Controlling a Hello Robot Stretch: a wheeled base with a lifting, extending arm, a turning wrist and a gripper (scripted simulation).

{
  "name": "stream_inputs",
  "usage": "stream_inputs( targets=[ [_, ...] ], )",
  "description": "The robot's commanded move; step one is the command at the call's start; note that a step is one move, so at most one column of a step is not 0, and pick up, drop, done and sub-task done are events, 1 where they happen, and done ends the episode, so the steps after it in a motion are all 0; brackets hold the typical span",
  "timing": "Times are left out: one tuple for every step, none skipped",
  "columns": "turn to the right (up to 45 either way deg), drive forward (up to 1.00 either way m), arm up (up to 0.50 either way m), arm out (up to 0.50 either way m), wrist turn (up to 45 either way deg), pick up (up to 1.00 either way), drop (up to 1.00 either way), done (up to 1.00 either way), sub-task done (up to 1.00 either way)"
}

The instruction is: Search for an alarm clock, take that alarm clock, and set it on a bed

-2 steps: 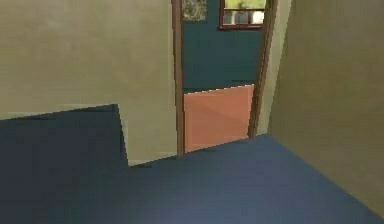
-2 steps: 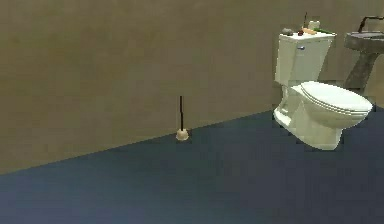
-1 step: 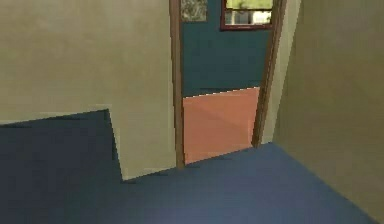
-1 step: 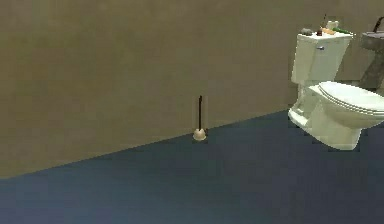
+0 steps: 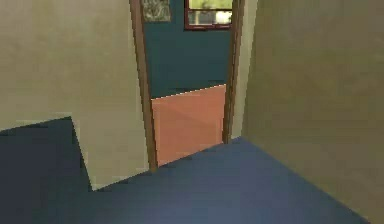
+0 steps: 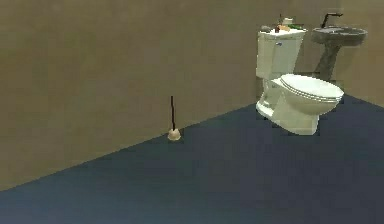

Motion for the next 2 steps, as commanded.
stream_inputs(
  targets=[
    [0.0, 1.0, 0.0, 0.0, 0.0, 0.0, 0.0, 0.0, 0.0],
    [3.0, 0.0, 0.0, 0.0, 0.0, 0.0, 0.0, 0.0, 0.0]
  ],
)
